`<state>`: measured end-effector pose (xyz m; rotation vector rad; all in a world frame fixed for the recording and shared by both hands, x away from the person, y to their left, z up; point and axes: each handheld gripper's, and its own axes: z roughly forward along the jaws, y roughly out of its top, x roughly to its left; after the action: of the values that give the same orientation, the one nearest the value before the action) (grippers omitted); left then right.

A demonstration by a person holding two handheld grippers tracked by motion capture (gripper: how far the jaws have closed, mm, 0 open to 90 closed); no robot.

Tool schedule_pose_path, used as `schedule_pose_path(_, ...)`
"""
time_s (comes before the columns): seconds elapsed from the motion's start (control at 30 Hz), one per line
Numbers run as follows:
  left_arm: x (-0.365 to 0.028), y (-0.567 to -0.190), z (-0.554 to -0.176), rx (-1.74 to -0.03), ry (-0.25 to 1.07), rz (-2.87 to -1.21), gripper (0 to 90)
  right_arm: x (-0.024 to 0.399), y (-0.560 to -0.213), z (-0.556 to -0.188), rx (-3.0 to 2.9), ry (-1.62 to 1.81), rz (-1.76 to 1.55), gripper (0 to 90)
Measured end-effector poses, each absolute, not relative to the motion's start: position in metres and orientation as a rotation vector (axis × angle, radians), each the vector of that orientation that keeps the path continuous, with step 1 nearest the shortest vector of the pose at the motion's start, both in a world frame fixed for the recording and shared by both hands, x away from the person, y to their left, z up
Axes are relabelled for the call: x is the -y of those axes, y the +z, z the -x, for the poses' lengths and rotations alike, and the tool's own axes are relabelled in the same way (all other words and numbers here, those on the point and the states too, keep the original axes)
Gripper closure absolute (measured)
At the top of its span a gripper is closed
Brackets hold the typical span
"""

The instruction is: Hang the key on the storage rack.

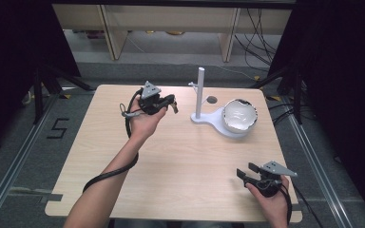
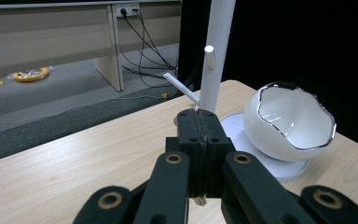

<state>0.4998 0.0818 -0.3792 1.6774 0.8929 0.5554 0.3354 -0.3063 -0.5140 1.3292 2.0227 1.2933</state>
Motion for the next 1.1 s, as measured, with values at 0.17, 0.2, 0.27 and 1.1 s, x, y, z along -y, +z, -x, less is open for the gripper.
schedule_pose_path(0.17, -0.076, -0.377, -0.506, -0.892, 0.57, -1.672, 89.0, 0.307, -0.514, -0.335, -2.018, 1.293, -1.324, 38.9)
schedule_pose_path(0.2, -0.075, -0.377, -0.507, -0.895, 0.563, -1.669, 89.0, 0.307, -0.514, -0.335, -2.017, 1.296, -1.329, 38.9)
schedule_pose_path(0.27, -0.072, -0.374, -0.509, -0.892, 0.567, -1.669, 89.0, 0.306, -0.514, -0.334, -2.026, 1.302, -1.359, 38.9)
schedule_pose_path(1.1, -0.057, -0.361, -0.525, -0.886, 0.591, -1.659, 88.9, 0.306, -0.514, -0.334, -1.998, 1.327, -1.352, 38.8)
